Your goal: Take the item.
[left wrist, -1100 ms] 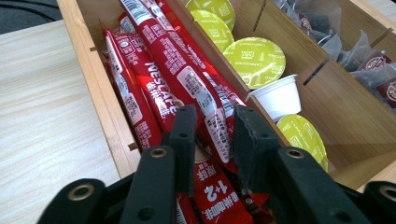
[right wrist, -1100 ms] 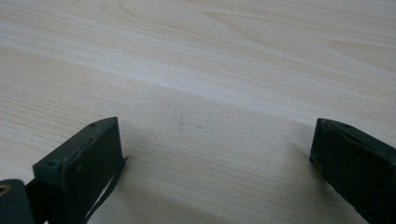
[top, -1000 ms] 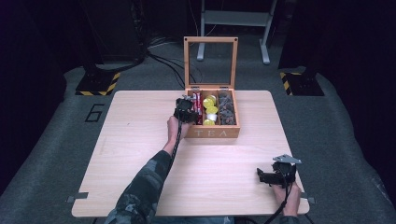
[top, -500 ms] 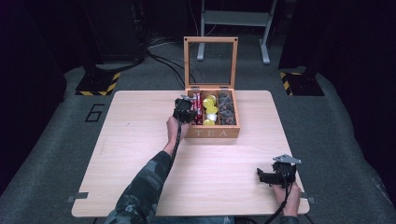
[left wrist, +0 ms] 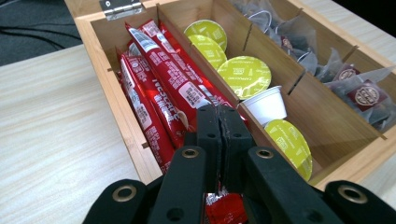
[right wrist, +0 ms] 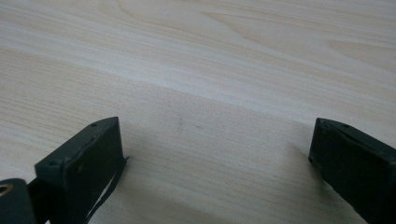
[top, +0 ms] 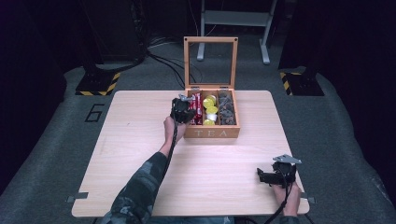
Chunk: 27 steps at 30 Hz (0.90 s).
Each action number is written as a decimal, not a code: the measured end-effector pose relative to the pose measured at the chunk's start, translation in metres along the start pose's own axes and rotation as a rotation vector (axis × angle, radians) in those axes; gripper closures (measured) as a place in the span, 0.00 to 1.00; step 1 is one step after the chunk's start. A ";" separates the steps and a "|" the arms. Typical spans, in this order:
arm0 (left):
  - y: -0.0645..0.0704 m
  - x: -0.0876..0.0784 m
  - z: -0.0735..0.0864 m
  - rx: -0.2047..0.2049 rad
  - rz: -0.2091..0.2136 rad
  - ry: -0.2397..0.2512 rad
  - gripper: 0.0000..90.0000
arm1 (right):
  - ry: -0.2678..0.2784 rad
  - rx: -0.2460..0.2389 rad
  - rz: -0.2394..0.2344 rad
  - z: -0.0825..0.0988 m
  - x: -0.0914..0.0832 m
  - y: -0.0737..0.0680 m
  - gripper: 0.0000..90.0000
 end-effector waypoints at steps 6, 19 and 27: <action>0.001 -0.008 -0.005 0.012 0.004 0.029 0.98 | 0.002 0.000 0.000 0.000 0.000 0.000 0.03; 0.006 -0.032 -0.012 0.044 0.017 0.082 0.98 | 0.002 0.001 0.001 0.000 0.000 0.000 0.03; 0.007 -0.049 -0.015 0.063 0.025 0.108 0.98 | 0.002 0.002 0.001 0.000 0.000 0.000 0.03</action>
Point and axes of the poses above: each handheld gripper's, and its own axes: x roughly forward along the jaws, z roughly out of its underside, y roughly to its right, the point moved 8 cm from there along x, roughly forward along the jaws, and after that the axes turned 1 degree about -z, right-handed, at the moved point
